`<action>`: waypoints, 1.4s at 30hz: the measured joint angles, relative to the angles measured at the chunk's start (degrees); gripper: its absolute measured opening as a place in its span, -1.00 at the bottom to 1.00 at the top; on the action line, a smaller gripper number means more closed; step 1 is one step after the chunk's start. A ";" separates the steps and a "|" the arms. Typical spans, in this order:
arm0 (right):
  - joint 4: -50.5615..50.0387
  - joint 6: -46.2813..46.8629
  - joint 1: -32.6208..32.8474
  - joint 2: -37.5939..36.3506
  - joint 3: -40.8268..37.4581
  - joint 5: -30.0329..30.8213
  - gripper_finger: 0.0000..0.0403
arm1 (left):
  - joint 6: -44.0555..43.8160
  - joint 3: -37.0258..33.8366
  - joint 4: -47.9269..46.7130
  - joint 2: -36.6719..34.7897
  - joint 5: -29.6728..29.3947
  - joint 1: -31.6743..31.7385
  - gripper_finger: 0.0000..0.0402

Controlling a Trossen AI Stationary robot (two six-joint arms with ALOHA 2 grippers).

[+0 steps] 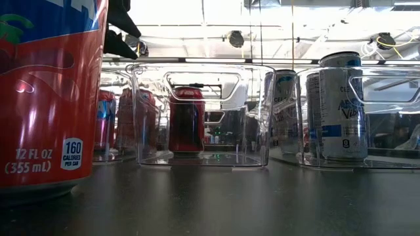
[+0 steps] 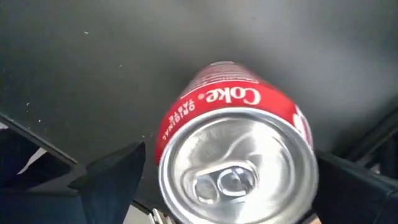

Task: Sort soda cans
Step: Put the right red white soda can into the middle transparent bin

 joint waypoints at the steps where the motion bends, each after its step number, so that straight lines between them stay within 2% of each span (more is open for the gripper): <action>1: 0.82 0.00 0.00 0.00 -0.53 -0.02 0.93 | 0.00 0.00 0.00 0.02 0.02 -0.02 0.92; 5: 1.46 0.58 -0.02 0.00 -1.34 -0.09 0.76 | -0.01 0.00 -0.01 0.00 0.01 0.00 0.92; 10: 1.51 1.01 -0.02 -0.05 -1.32 -0.57 0.41 | 0.00 0.00 0.00 0.02 0.00 -0.02 0.92; 16: 0.67 5.89 -0.04 -0.04 -0.62 -1.68 0.39 | -0.04 0.00 0.00 0.00 0.00 0.00 0.92; 20: -0.54 8.83 0.02 0.04 4.30 -1.02 0.39 | -0.04 0.00 0.00 0.00 0.00 0.00 0.92; 22: -1.20 9.11 0.02 0.04 8.02 1.90 0.39 | -0.04 0.00 0.00 0.00 0.00 0.00 0.92; 27: -3.94 7.31 -0.44 0.07 18.25 16.45 0.39 | -0.04 0.00 0.00 0.01 0.01 -0.01 0.92; 31: -4.28 0.31 -3.12 0.08 24.46 28.89 0.39 | -0.02 0.00 0.00 0.00 0.00 -0.02 0.92; 34: -2.30 -9.10 -7.94 0.07 27.46 34.62 0.39 | -0.02 0.00 0.00 0.00 0.02 0.00 0.92; 38: 4.61 -25.22 -16.73 0.14 29.93 35.32 0.39 | 0.00 0.00 0.00 0.00 0.00 -0.01 0.92; 42: 8.25 -38.97 -26.93 0.82 32.67 30.72 0.39 | 0.00 0.00 0.00 0.00 0.00 -0.01 0.92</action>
